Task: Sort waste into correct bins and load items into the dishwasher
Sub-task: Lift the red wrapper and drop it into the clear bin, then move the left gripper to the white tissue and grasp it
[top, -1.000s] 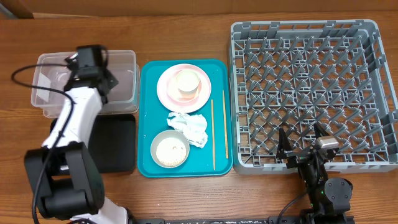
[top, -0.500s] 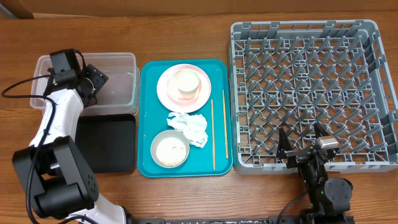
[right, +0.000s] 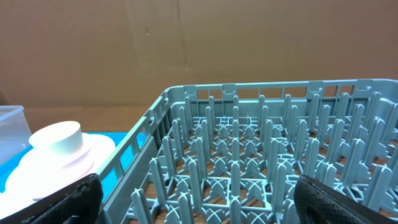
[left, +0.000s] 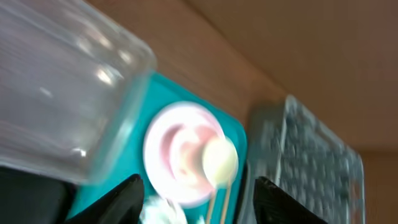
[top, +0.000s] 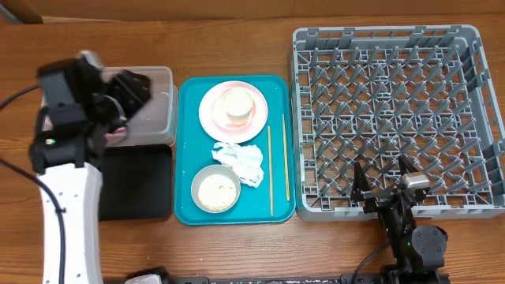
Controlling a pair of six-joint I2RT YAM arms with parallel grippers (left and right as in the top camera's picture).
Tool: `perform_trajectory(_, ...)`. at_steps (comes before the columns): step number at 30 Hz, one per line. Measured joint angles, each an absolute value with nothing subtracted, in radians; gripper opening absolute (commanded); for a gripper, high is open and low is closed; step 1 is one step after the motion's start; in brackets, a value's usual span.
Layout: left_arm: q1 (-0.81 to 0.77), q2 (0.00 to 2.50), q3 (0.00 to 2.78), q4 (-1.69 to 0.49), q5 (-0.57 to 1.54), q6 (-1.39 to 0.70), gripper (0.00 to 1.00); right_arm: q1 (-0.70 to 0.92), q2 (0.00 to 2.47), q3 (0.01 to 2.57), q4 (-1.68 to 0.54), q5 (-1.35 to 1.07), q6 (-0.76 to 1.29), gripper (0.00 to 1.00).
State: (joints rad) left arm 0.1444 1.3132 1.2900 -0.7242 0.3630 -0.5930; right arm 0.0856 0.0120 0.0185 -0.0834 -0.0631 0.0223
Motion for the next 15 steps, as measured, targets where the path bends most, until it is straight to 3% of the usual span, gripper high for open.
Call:
perform_trajectory(8,-0.212,1.403,1.29,-0.908,0.301,-0.484,0.68,0.086,0.012,0.019,-0.083,-0.064,0.022,1.0)
perform_trajectory(15,-0.419,1.566,1.29,-0.956,0.226,-0.464,0.65,0.086,0.012,0.019,-0.083,-0.063,0.022,1.0)
